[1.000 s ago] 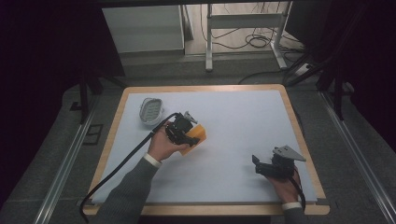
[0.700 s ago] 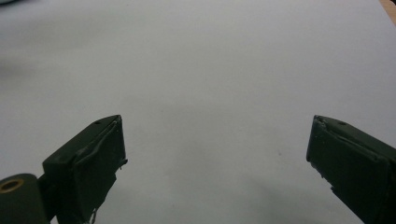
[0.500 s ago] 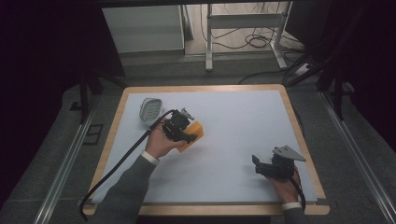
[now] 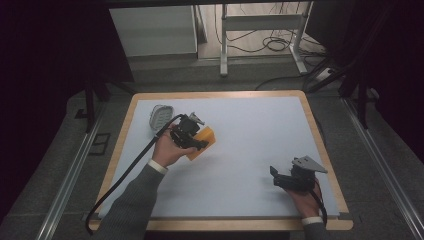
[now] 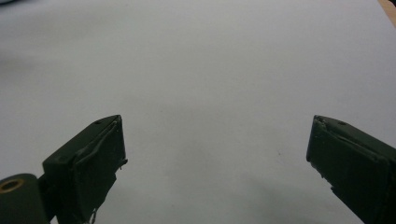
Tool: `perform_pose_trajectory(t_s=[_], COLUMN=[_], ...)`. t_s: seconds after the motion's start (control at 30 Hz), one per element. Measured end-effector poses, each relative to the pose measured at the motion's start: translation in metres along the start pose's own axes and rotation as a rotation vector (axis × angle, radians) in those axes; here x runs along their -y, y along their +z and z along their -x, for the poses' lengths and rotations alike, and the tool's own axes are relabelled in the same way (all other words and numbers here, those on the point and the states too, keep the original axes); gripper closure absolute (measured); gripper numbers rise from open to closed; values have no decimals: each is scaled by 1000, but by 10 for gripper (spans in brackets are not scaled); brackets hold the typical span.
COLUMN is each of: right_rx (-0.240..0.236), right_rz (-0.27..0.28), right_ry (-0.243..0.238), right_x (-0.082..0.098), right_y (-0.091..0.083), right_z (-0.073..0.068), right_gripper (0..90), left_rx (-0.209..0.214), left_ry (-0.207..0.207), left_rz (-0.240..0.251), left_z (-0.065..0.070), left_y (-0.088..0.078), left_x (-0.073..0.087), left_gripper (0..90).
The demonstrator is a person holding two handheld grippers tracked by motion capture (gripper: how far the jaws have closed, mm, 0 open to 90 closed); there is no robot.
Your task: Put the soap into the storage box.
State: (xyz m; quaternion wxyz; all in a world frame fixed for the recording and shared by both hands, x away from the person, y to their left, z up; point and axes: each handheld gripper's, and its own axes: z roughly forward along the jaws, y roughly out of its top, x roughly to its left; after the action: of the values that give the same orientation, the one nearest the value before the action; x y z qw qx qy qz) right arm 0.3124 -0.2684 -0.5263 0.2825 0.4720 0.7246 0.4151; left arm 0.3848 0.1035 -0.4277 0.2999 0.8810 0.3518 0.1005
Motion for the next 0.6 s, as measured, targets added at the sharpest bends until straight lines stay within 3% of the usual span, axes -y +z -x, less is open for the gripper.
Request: perform_pose_trajectory(t_s=[0.6], right_rx=[0], right_rz=[-1], right_ry=[-1], right_x=[0], right_y=[0], right_z=[0], right_gripper=[47], left_rx=[-16], left_ry=[-1], left_rz=[2], left_z=[-7], left_y=[-8], left_x=[0], left_gripper=[612])
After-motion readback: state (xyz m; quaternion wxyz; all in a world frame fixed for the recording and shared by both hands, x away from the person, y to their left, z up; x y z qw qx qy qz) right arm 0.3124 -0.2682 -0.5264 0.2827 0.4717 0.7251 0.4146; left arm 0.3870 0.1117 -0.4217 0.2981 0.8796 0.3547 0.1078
